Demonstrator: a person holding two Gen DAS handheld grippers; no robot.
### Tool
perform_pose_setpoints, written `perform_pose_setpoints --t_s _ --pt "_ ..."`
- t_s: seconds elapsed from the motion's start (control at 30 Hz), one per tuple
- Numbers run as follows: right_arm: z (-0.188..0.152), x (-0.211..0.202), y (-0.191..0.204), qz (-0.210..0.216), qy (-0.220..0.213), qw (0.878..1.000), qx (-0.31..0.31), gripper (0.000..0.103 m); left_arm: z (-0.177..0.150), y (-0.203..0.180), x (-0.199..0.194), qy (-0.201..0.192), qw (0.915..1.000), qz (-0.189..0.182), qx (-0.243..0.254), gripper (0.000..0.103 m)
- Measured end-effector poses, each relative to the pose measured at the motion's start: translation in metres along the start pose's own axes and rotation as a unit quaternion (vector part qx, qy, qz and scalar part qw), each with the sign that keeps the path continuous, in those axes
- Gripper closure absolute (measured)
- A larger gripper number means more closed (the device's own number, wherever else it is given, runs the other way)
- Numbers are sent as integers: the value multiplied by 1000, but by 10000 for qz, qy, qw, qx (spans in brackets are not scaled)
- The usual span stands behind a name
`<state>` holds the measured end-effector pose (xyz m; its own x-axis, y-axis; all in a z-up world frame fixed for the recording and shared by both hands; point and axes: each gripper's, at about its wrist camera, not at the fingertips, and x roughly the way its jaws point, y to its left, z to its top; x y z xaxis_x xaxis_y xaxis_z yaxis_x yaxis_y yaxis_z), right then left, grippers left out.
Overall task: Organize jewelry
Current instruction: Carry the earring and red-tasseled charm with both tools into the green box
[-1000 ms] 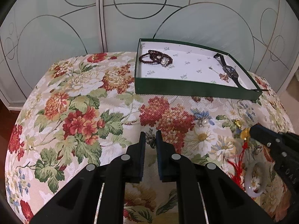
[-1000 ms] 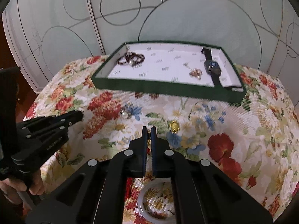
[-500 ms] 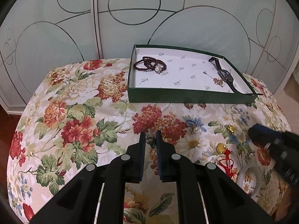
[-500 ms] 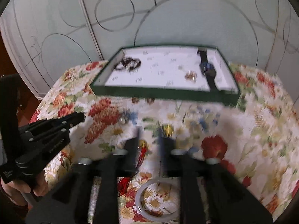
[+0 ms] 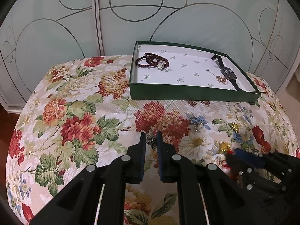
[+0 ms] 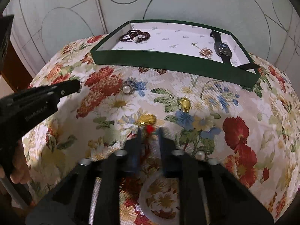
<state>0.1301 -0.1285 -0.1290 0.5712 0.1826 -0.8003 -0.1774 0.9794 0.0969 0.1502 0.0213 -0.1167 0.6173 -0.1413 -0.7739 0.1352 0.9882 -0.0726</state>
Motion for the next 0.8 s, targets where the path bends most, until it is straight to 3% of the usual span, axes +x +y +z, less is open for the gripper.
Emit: perform_pose_setpoints --t_s 0.17,0.47,0.8 --pt "1 -3 -3 67 -36 10000 41 96 1 -2 0 -10 10000 -4 6 92" --pt "24 -39 -9 93 -539 9985 83 97 14 -9 -5 -75 9999 -64 42 92" --pt "80 -77 -39 -84 -1217 9924 165 97 71 -27 -8 -341 9991 -119 216 92"
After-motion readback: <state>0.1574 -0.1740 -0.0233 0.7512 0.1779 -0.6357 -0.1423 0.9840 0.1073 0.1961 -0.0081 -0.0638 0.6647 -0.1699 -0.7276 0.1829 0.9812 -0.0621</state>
